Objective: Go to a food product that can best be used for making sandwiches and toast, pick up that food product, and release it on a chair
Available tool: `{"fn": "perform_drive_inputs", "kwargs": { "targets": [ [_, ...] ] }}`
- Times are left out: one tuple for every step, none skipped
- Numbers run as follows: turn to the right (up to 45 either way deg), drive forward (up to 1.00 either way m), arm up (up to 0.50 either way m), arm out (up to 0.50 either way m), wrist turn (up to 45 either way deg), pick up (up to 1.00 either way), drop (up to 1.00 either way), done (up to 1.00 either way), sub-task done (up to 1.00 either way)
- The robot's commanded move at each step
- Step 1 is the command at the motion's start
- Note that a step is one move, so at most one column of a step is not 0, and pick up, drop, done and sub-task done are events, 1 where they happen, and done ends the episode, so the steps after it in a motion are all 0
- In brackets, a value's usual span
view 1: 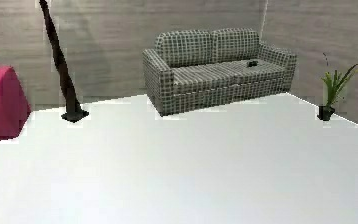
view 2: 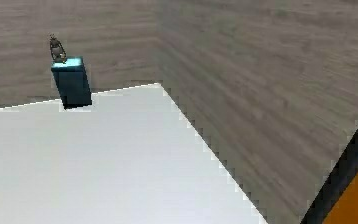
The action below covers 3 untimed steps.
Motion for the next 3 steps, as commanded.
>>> {"fn": "perform_drive_inputs", "kwargs": {
  "targets": [
    [-39.0, 0.0, 0.0, 0.0, 0.0, 0.0, 0.0, 0.0, 0.0],
    [0.0, 0.55, 0.0, 0.0, 0.0, 0.0, 0.0, 0.0, 0.0],
    [-45.0, 0.0, 0.0, 0.0, 0.0, 0.0, 0.0, 0.0, 0.0]
  ]
}}
